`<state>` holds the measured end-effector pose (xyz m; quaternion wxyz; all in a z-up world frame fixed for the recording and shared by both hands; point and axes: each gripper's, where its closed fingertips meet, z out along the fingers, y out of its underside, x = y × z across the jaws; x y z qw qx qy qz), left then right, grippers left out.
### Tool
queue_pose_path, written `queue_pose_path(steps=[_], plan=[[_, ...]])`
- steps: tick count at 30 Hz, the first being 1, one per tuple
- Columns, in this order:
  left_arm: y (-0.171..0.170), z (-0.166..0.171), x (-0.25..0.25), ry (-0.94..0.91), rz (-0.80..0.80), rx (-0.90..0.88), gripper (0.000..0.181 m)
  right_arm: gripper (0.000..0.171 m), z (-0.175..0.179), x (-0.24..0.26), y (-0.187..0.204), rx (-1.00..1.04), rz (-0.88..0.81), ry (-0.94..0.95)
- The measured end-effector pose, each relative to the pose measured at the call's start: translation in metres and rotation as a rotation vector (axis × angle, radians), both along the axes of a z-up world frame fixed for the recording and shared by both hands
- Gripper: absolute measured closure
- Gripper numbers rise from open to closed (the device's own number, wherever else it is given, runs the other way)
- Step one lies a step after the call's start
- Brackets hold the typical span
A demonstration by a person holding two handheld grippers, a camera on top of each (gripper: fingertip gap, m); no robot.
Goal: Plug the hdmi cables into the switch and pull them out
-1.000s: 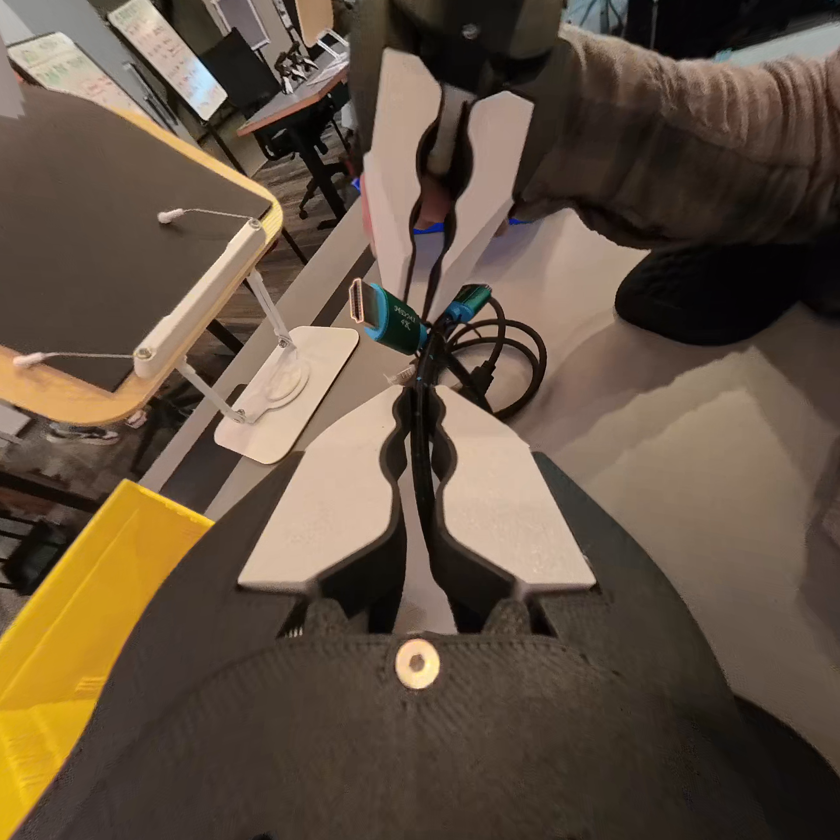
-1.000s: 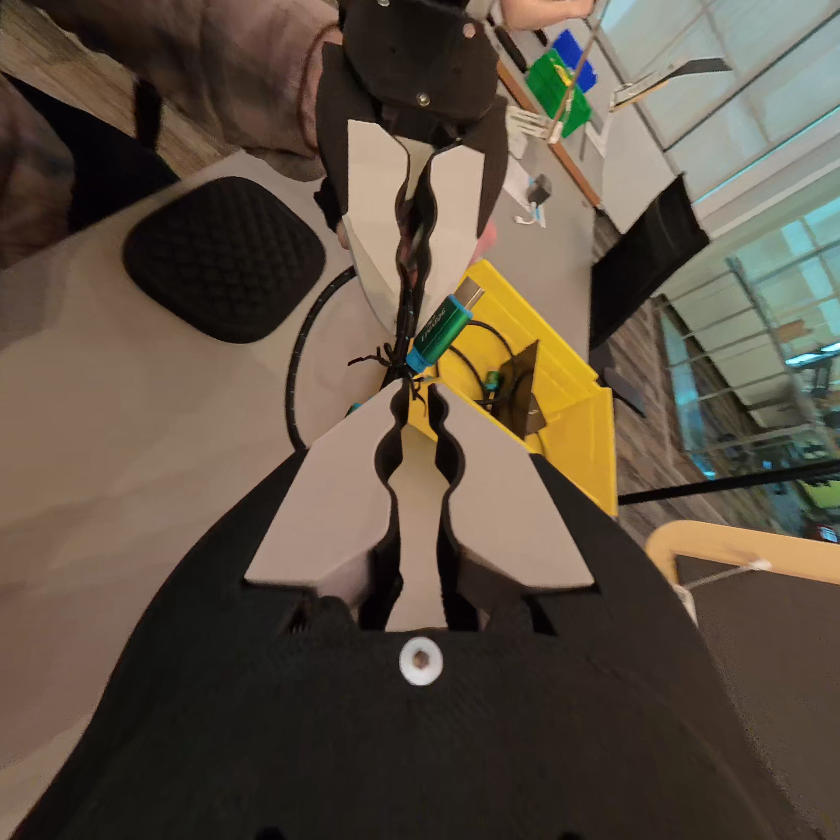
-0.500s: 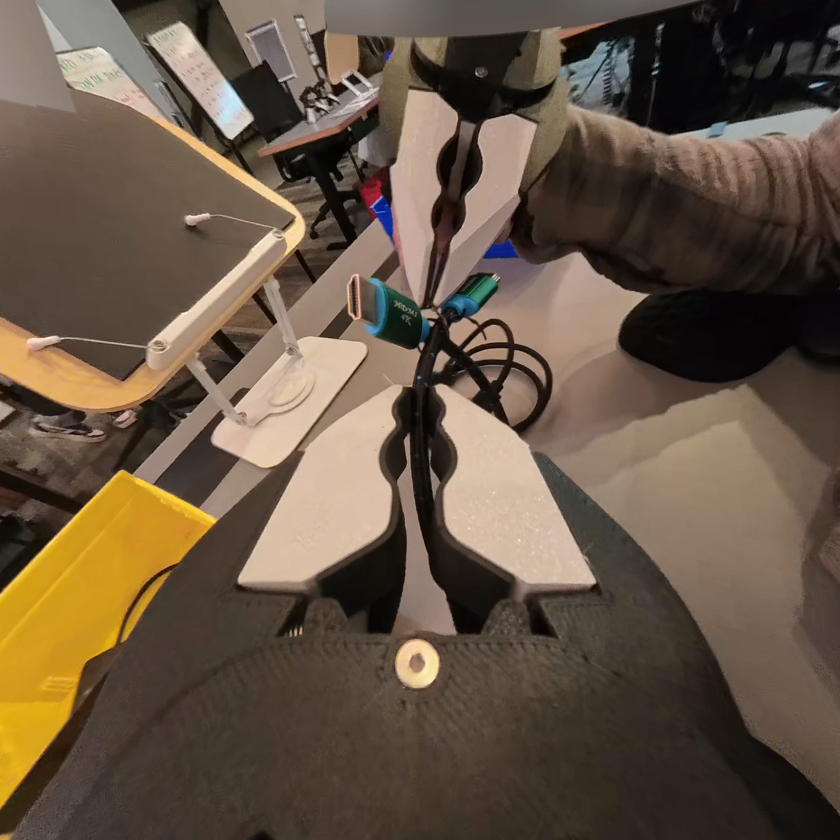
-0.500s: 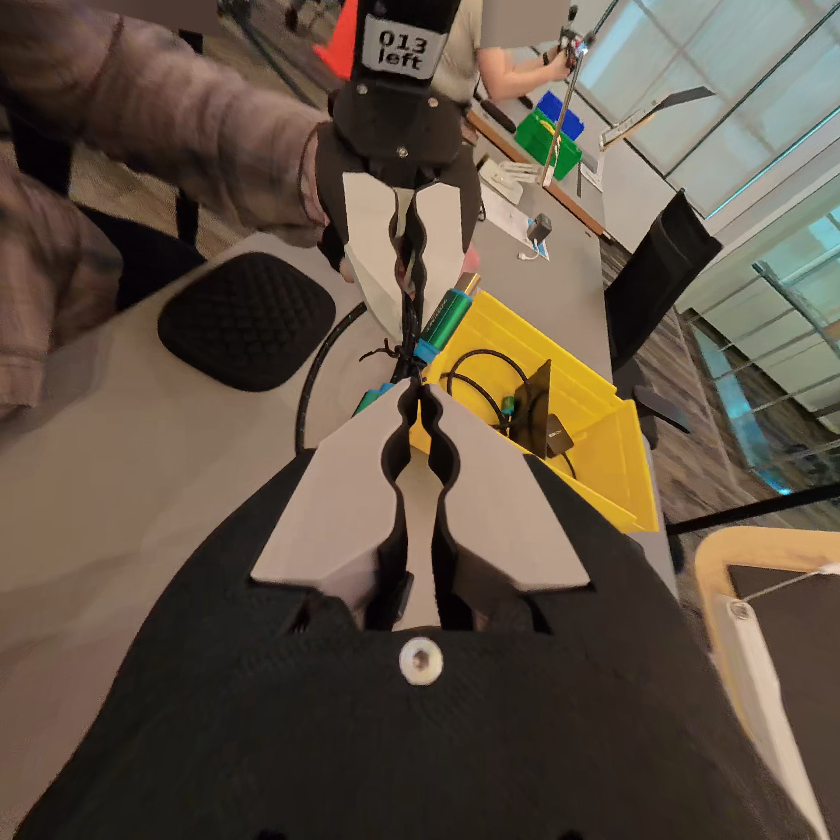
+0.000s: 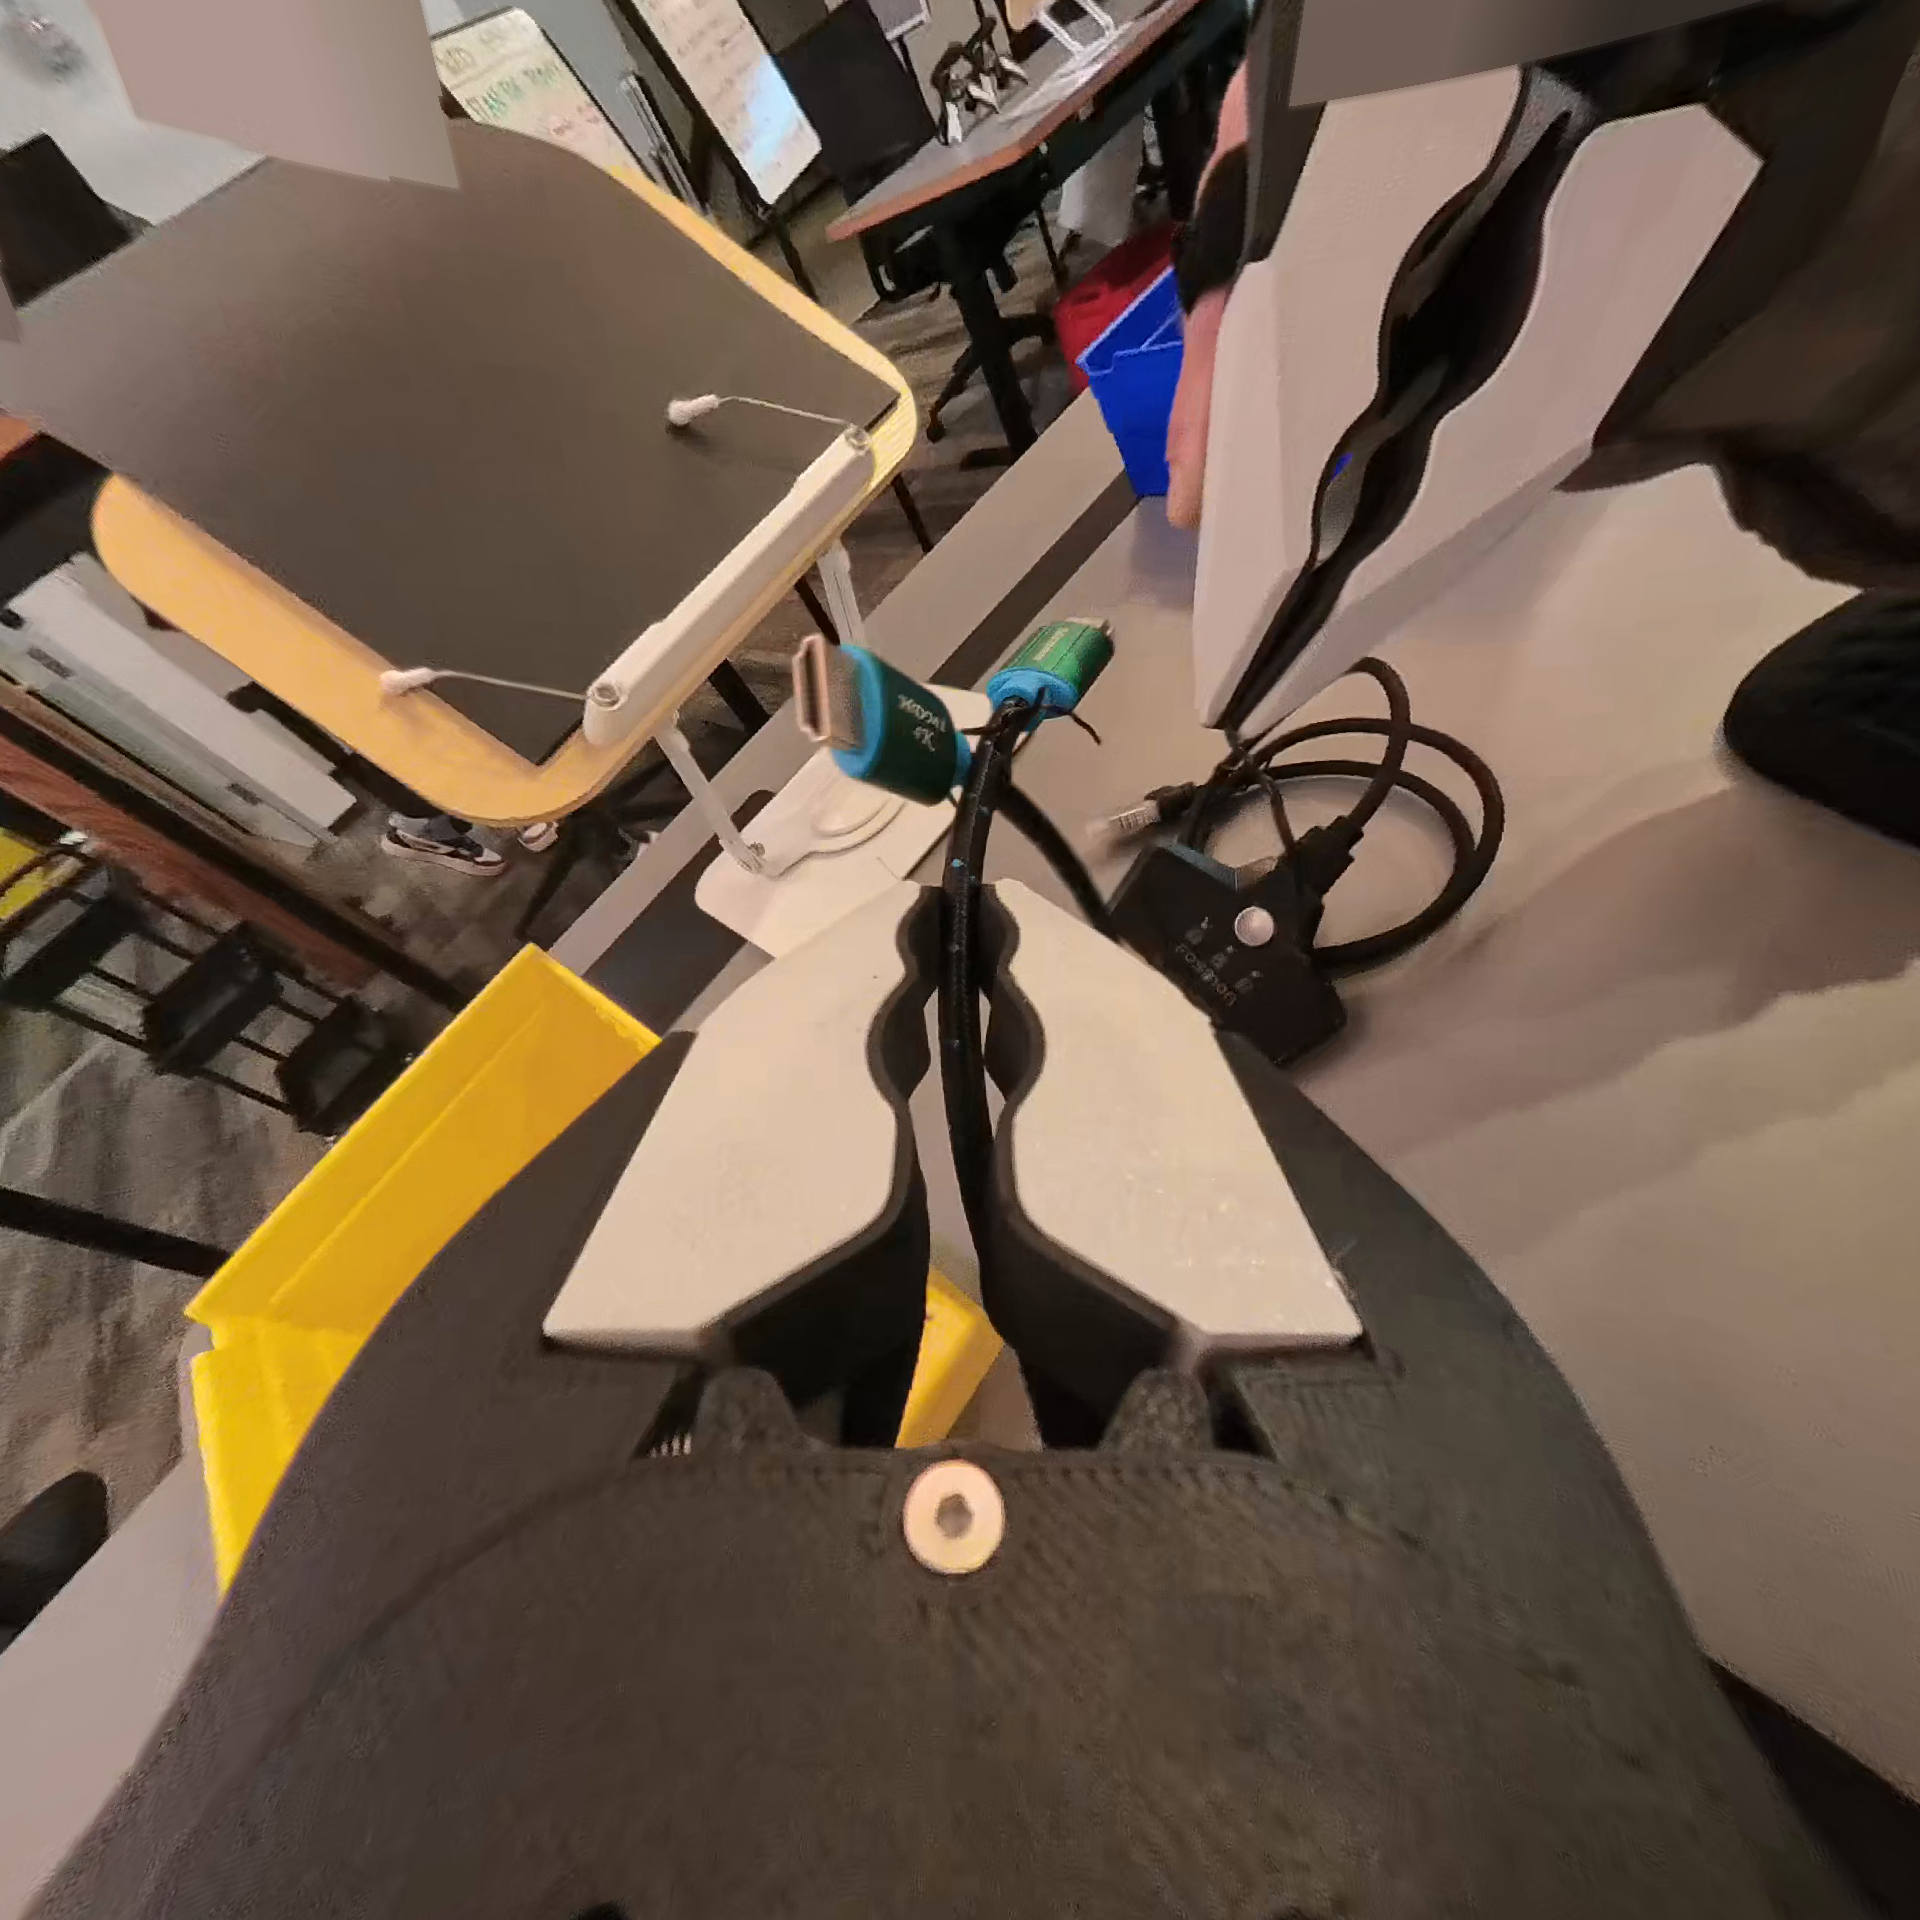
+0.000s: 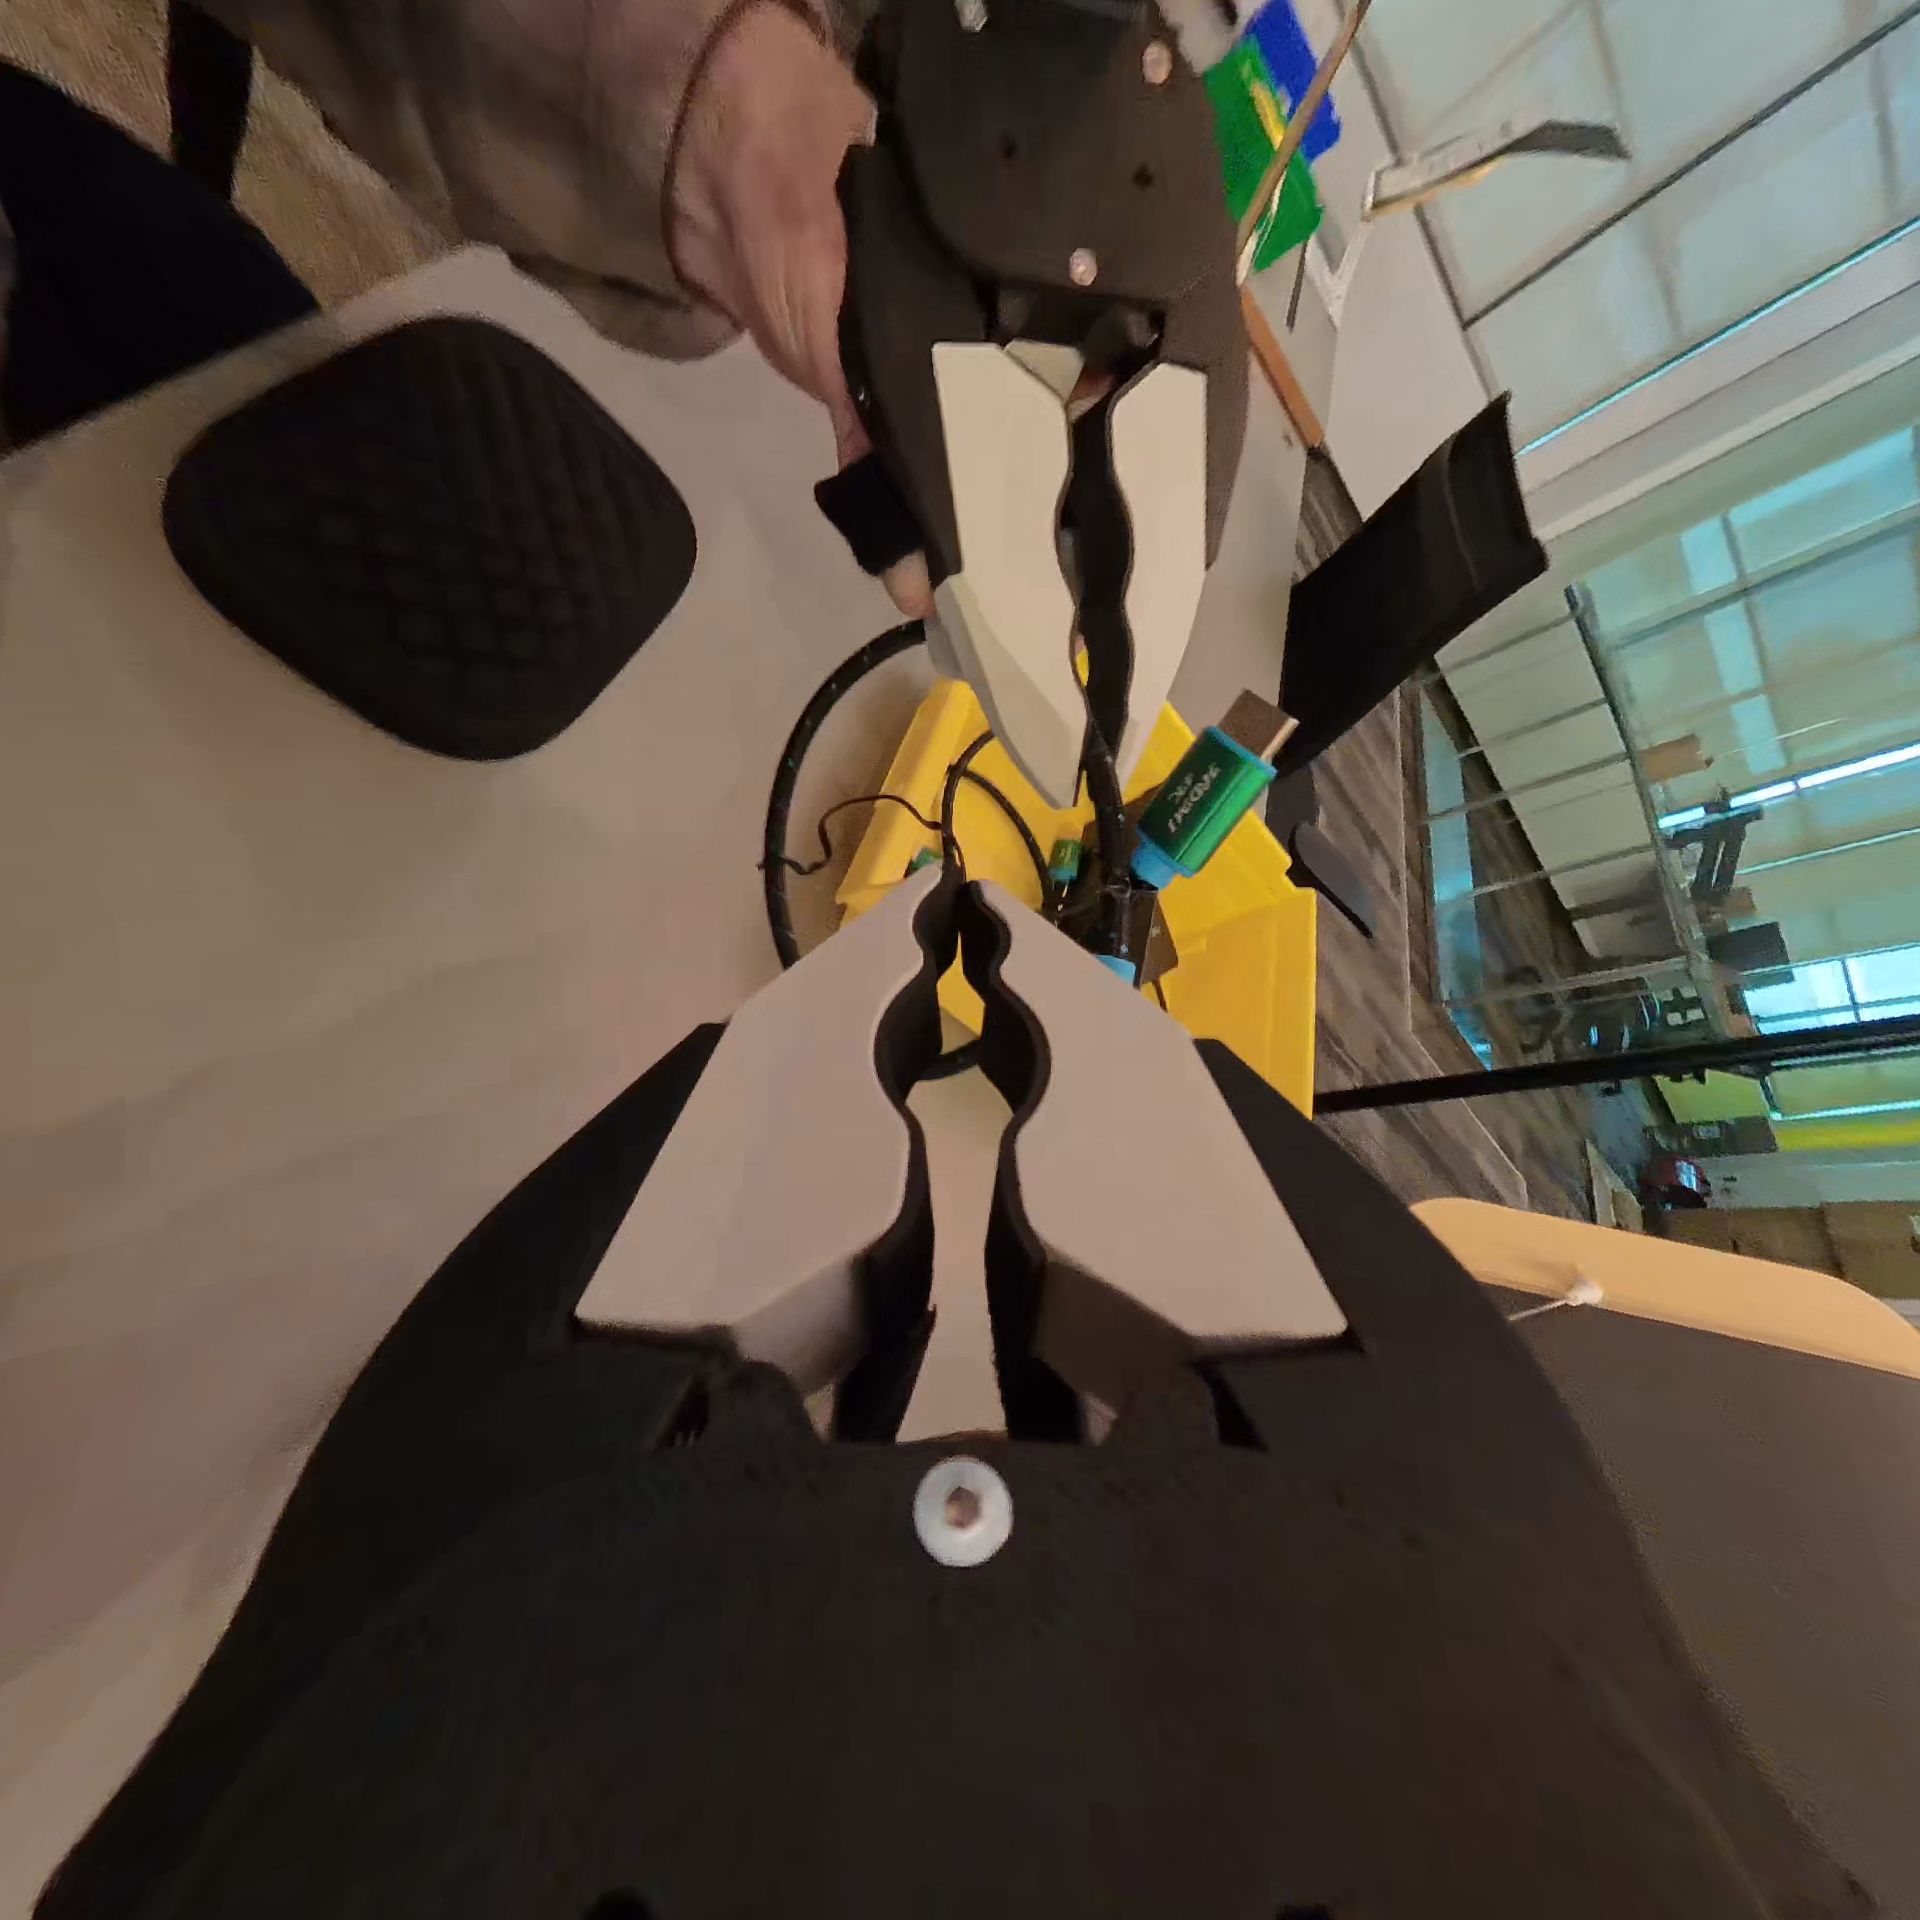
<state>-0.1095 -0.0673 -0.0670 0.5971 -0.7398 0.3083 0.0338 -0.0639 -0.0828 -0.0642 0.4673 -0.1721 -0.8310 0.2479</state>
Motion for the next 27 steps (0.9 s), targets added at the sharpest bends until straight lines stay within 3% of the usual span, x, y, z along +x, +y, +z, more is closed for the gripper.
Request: queue_pose_path(steps=[4,14,16,19,23,27], plan=[[0.002,0.001,-0.005,-0.001,0.016,0.005,0.175,0.171,0.0,0.003,-0.001,-0.021,0.017,-0.009],[0.005,0.0,-0.018,0.021,0.056,0.055,0.175,0.171,-0.1,-0.011,0.001,-0.14,0.042,-0.367],[0.006,0.0,-0.019,0.024,0.063,0.054,0.175,0.147,-0.115,-0.012,-0.004,-0.142,0.057,-0.409],[0.006,-0.002,-0.022,0.086,0.088,0.064,0.175,0.146,-0.096,-0.019,-0.004,-0.127,0.057,-0.304],[0.007,0.005,-0.023,0.139,0.138,0.095,0.175,0.156,-0.034,-0.026,0.014,-0.049,-0.011,0.01],[0.007,0.014,-0.023,0.238,0.217,0.162,0.175,0.158,0.013,-0.03,0.016,-0.111,-0.065,0.22]])
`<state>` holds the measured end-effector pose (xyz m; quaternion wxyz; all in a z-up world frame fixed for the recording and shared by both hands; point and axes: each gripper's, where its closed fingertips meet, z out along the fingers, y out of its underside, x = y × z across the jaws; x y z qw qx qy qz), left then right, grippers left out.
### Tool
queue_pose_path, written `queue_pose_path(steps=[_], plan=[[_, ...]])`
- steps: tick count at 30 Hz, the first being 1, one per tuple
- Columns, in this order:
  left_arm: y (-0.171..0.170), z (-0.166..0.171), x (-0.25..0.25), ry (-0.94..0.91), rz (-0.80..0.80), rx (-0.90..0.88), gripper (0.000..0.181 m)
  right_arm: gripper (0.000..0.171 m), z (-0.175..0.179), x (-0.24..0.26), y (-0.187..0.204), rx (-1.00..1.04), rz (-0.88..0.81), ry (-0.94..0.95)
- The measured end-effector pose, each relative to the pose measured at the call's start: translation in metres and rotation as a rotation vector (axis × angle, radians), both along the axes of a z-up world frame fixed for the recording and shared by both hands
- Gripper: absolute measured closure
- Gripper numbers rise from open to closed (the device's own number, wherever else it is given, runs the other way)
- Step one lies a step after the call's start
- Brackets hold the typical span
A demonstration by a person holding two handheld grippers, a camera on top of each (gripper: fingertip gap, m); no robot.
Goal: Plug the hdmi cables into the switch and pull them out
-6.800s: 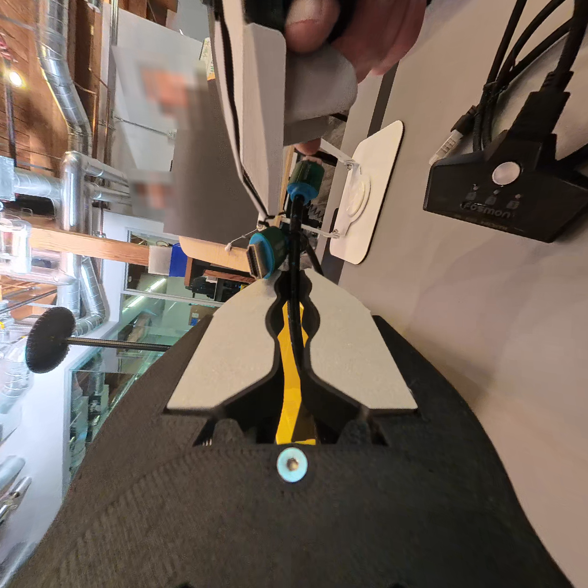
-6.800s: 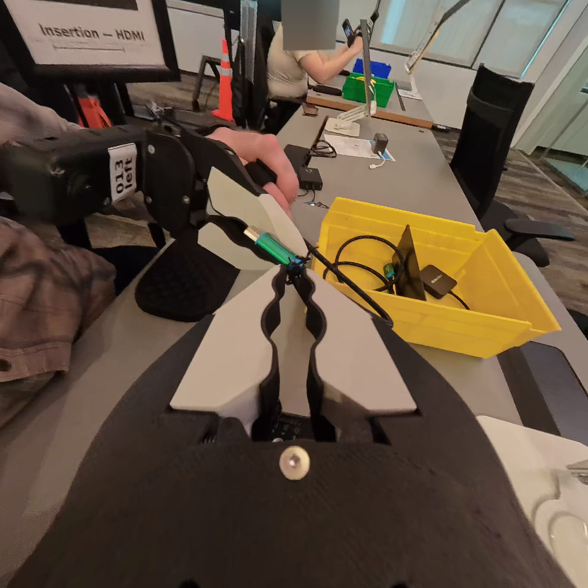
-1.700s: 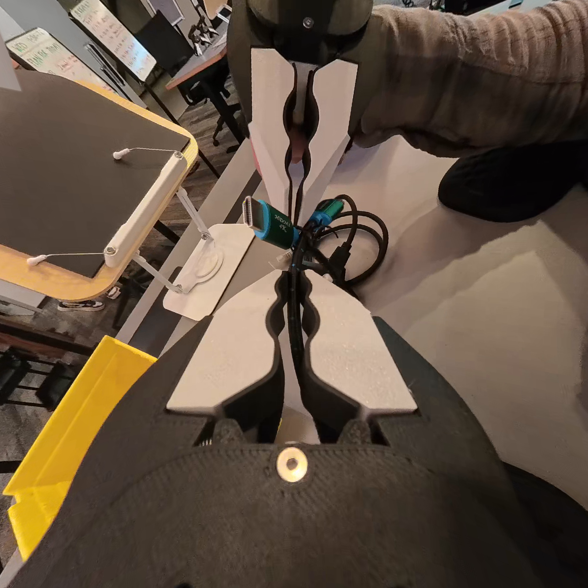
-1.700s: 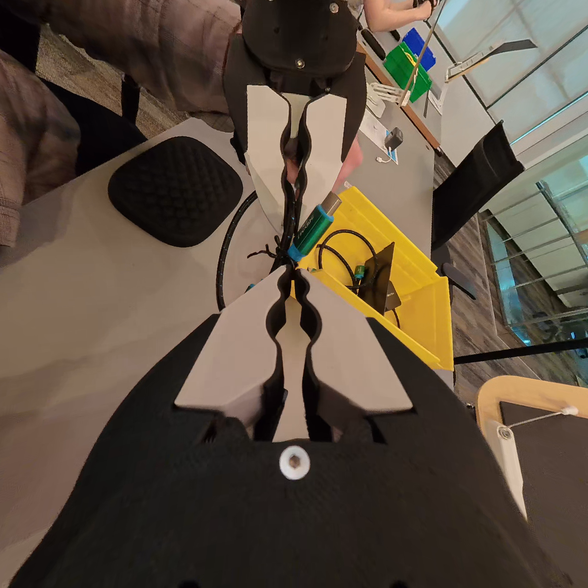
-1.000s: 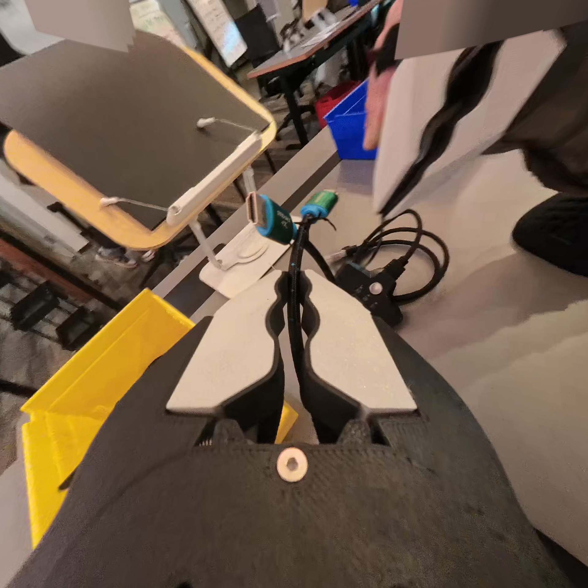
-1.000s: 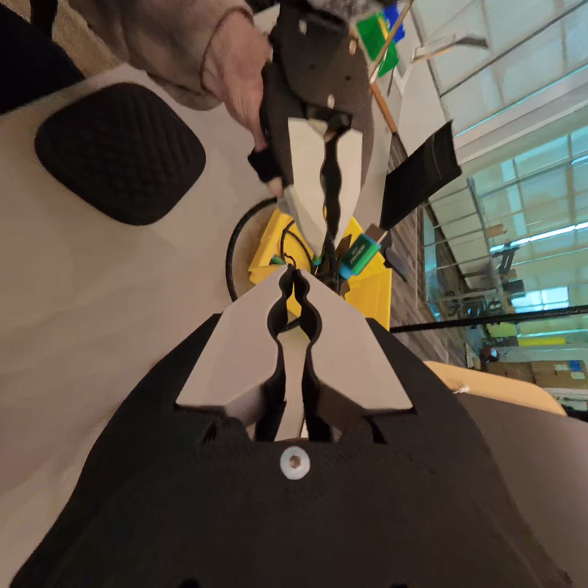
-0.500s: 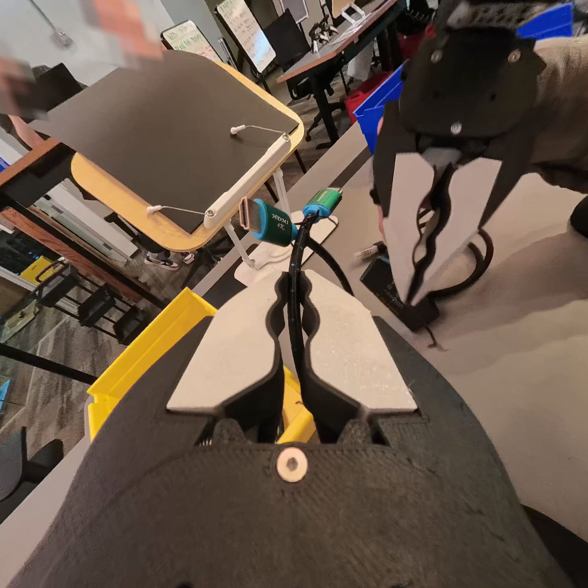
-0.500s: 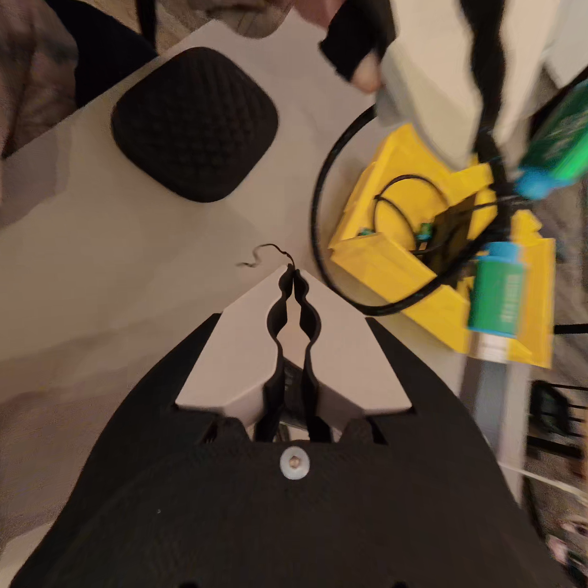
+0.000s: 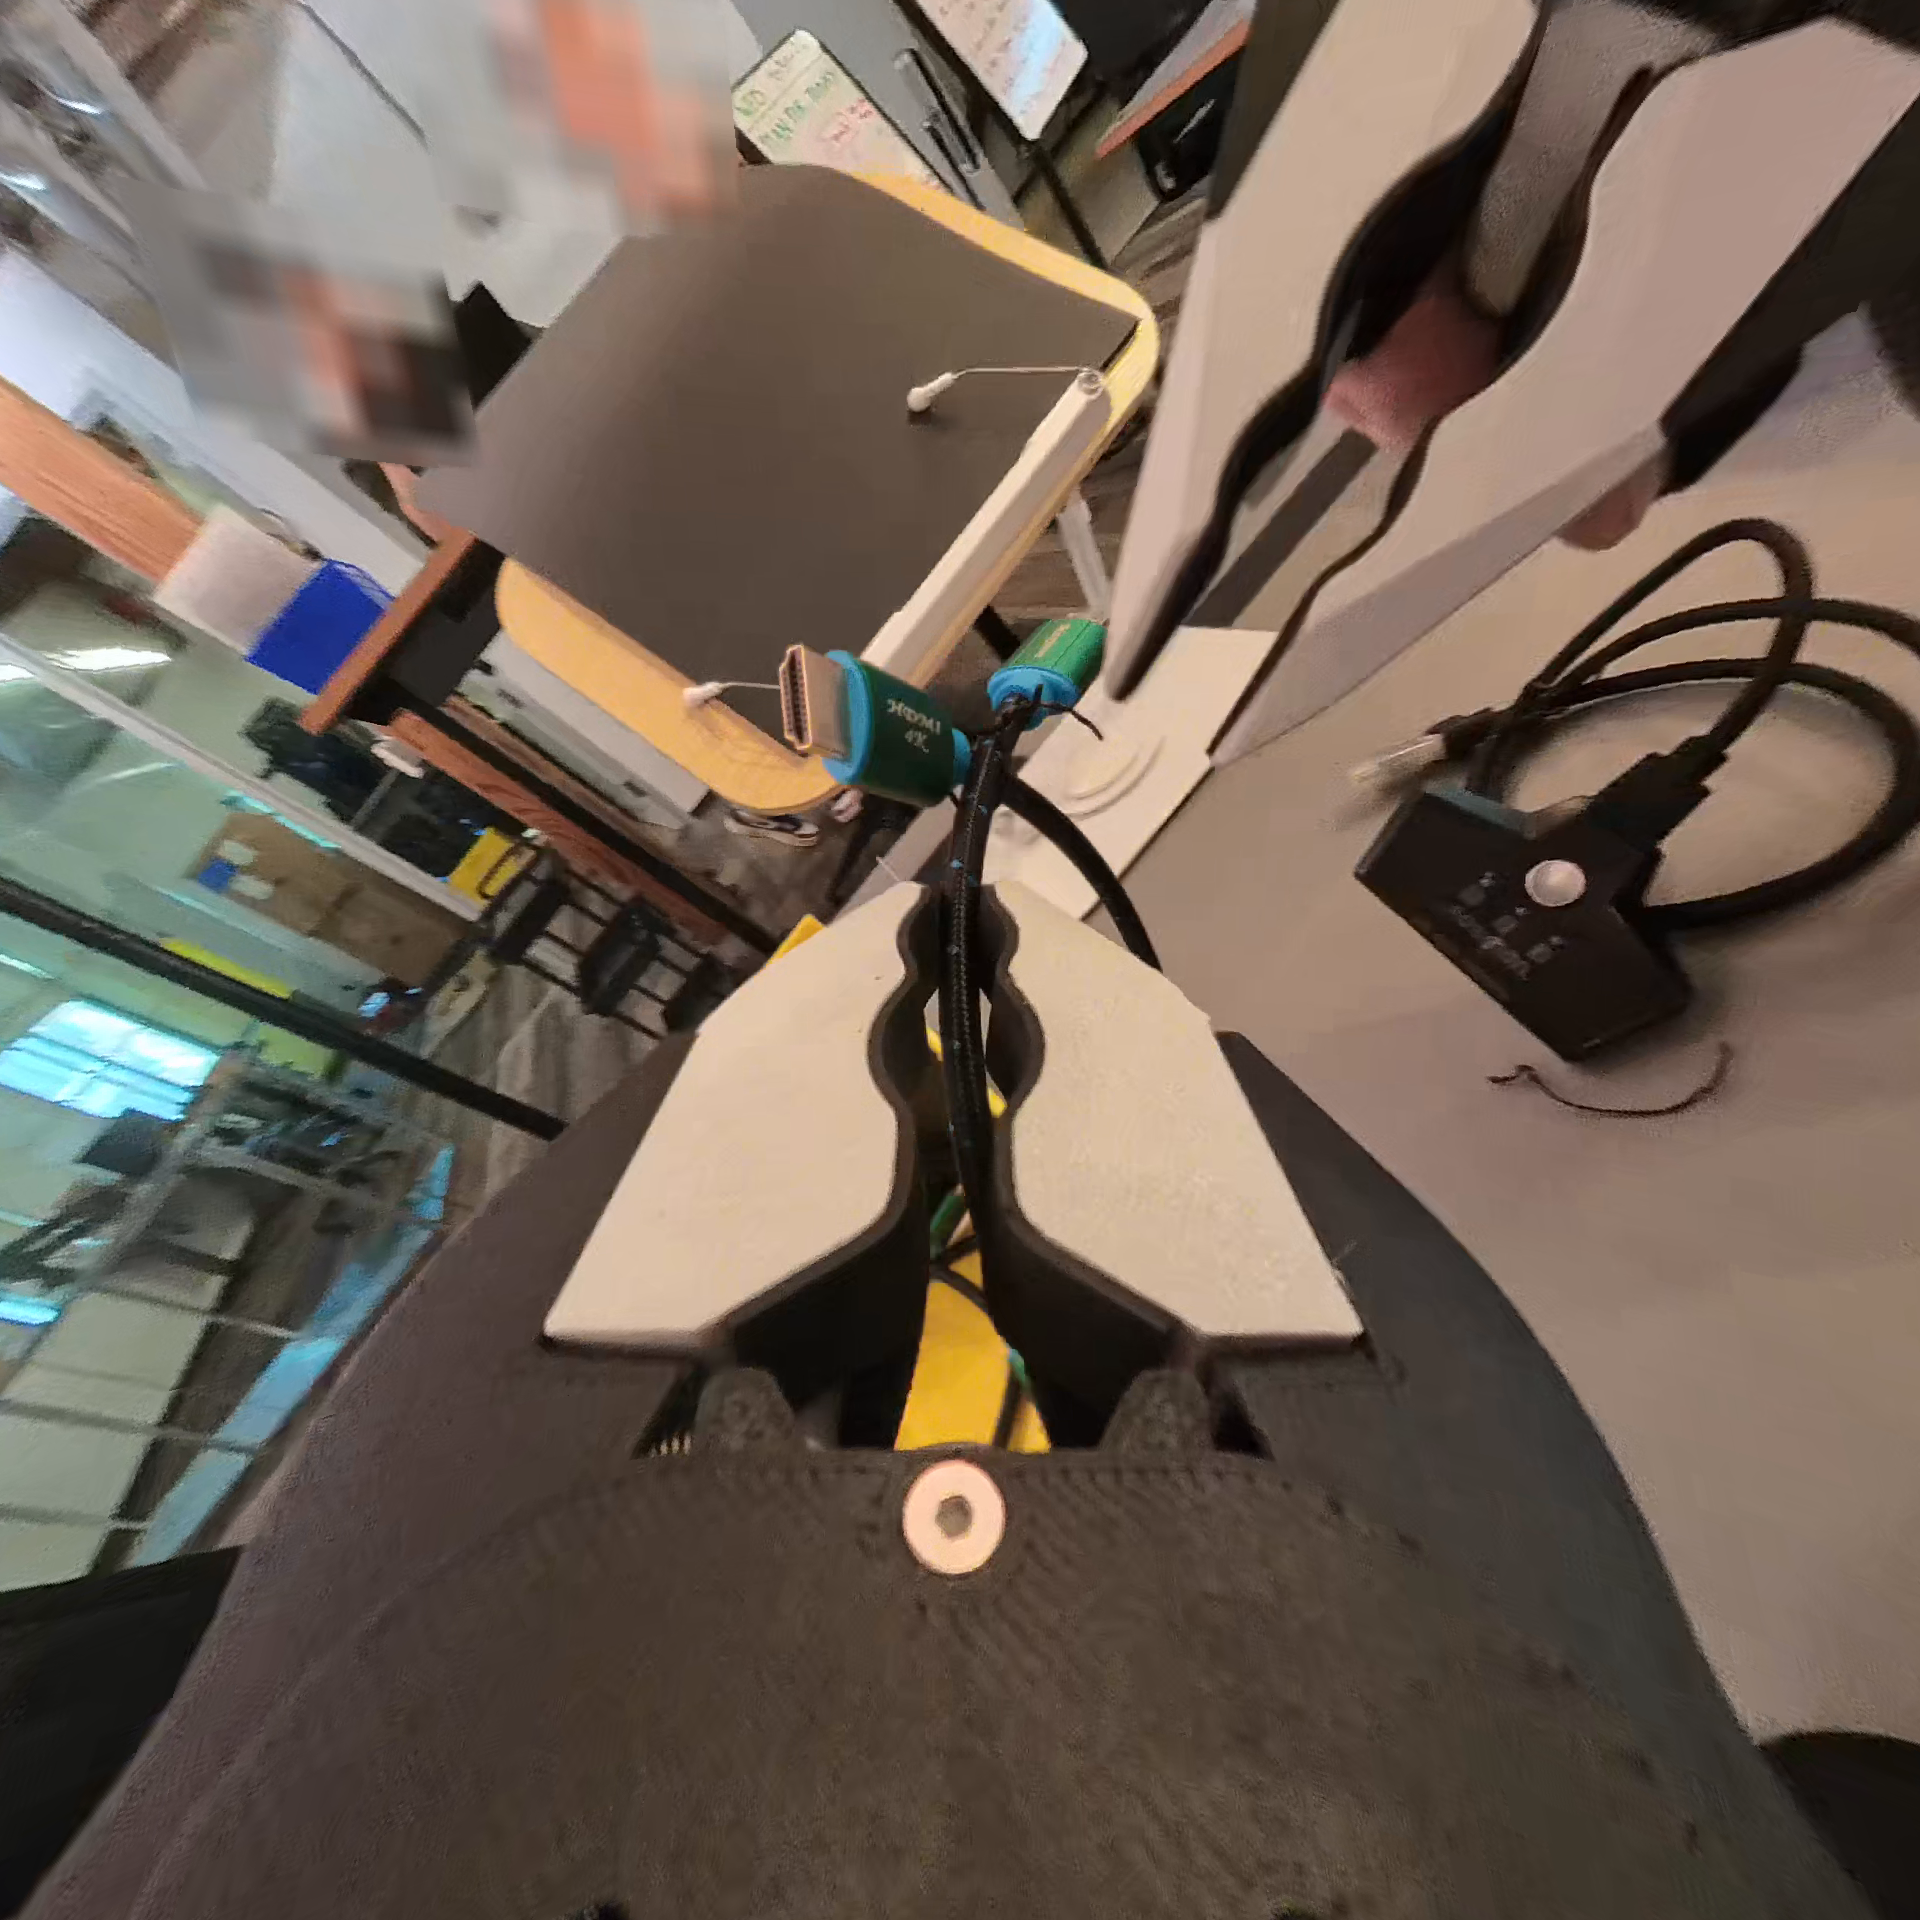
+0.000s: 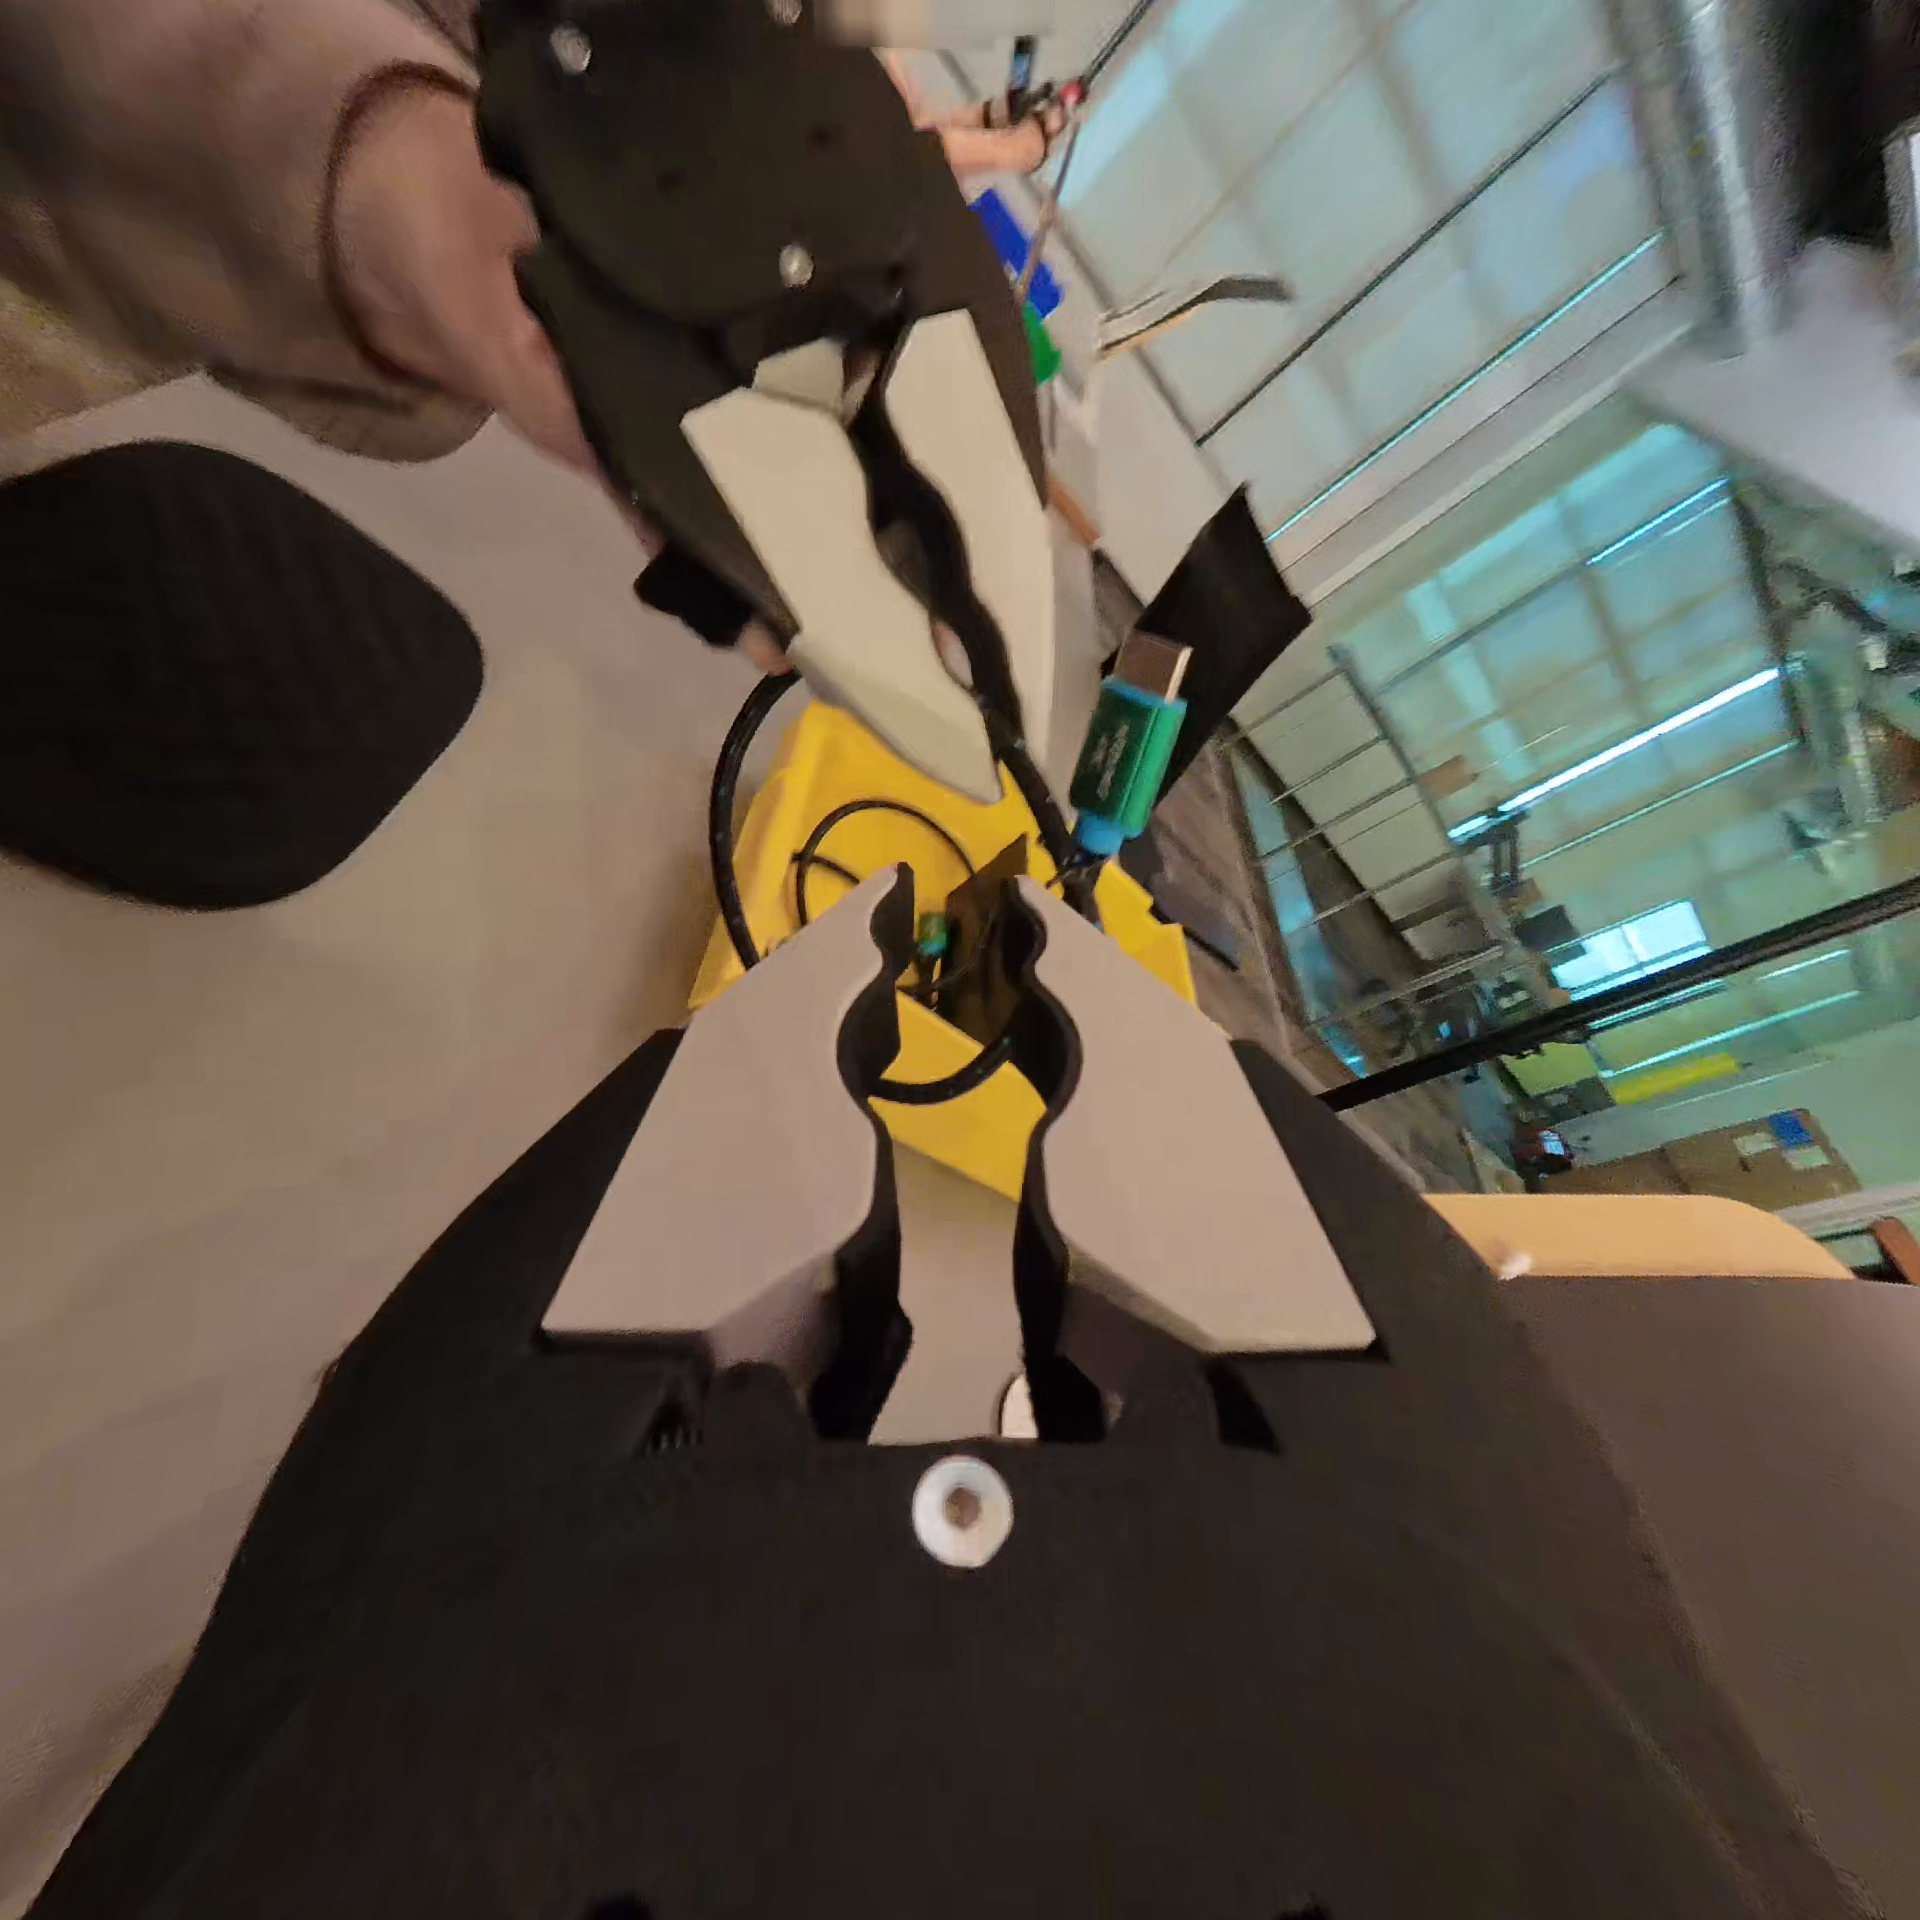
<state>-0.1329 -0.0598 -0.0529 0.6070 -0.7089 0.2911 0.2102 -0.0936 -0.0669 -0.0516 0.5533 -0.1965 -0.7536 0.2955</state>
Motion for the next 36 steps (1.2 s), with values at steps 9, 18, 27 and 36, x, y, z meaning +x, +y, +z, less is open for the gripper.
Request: queue_pose_path(steps=[9,18,27,36], plan=[[0.0,0.002,0.009,-0.067,0.004,-0.02,0.175,0.171,0.017,-0.012,0.012,0.144,-0.17,0.192],[-0.002,0.003,0.015,-0.255,-0.062,-0.102,0.175,0.171,0.019,-0.008,0.008,0.475,-0.23,0.218],[-0.003,0.005,0.01,-0.552,-0.116,-0.172,0.175,0.171,-0.002,-0.007,0.012,0.555,-0.214,0.092],[-0.004,0.026,-0.006,-0.331,0.02,0.022,0.175,0.164,0.03,-0.003,0.009,-0.036,-0.13,0.113]])
